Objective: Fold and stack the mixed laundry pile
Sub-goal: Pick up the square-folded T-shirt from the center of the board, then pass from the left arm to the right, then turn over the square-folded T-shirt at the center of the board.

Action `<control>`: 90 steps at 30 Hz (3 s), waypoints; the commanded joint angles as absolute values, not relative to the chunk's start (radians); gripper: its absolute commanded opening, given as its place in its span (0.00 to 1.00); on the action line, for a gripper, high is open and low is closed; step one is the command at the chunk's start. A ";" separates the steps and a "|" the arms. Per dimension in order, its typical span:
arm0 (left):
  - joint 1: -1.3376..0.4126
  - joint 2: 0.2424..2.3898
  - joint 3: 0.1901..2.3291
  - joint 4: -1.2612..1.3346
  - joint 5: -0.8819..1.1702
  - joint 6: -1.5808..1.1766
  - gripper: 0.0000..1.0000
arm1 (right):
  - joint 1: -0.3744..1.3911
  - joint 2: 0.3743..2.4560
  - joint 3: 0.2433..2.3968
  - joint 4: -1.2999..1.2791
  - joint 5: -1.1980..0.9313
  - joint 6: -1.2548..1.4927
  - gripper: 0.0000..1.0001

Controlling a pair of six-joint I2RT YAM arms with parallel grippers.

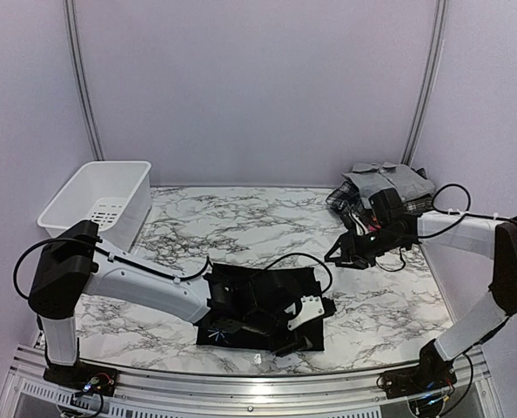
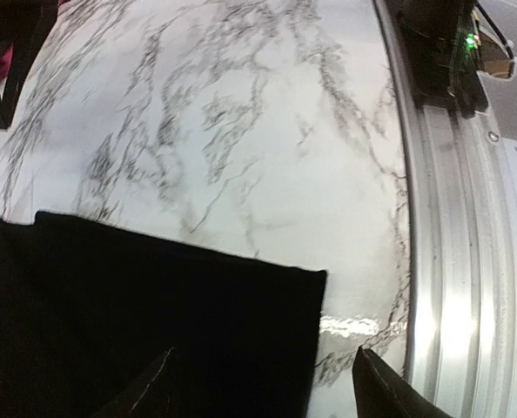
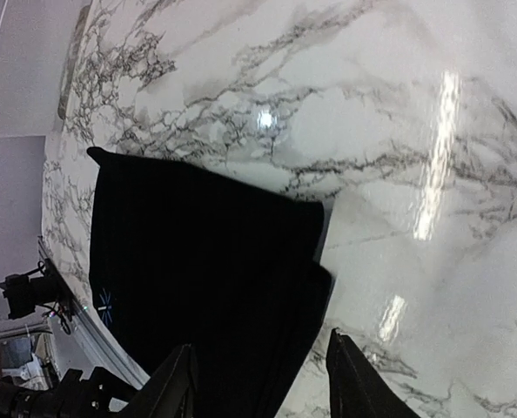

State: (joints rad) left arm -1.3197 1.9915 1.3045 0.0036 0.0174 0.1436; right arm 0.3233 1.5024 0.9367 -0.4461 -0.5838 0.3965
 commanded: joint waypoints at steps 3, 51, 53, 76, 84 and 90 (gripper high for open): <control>-1.363 2.103 1.368 0.016 0.014 0.243 0.68 | 0.325 1.391 0.776 -0.413 -0.641 0.535 0.48; -1.392 1.967 1.355 0.140 -0.112 0.186 0.38 | 0.543 1.639 0.549 0.210 -0.776 1.028 0.00; -1.393 1.917 1.323 0.138 -0.155 0.147 0.63 | 0.541 1.600 0.594 0.087 -0.747 0.959 0.00; -1.181 1.470 1.004 -0.100 -0.279 -0.295 0.99 | 0.338 1.425 1.325 -1.063 0.335 0.127 0.00; -1.098 1.325 0.901 -0.168 -0.338 -0.338 0.99 | 0.429 1.540 1.636 -1.204 0.629 0.116 0.00; -1.054 1.290 0.893 -0.200 -0.354 -0.357 0.99 | 0.692 1.802 1.769 -1.296 0.597 0.207 0.00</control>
State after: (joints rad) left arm -1.0775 1.3205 0.8970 -0.1455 -0.3248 -0.3336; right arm 0.5465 1.6569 1.7477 -1.2304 0.5861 0.1459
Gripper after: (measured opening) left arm 0.990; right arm 0.021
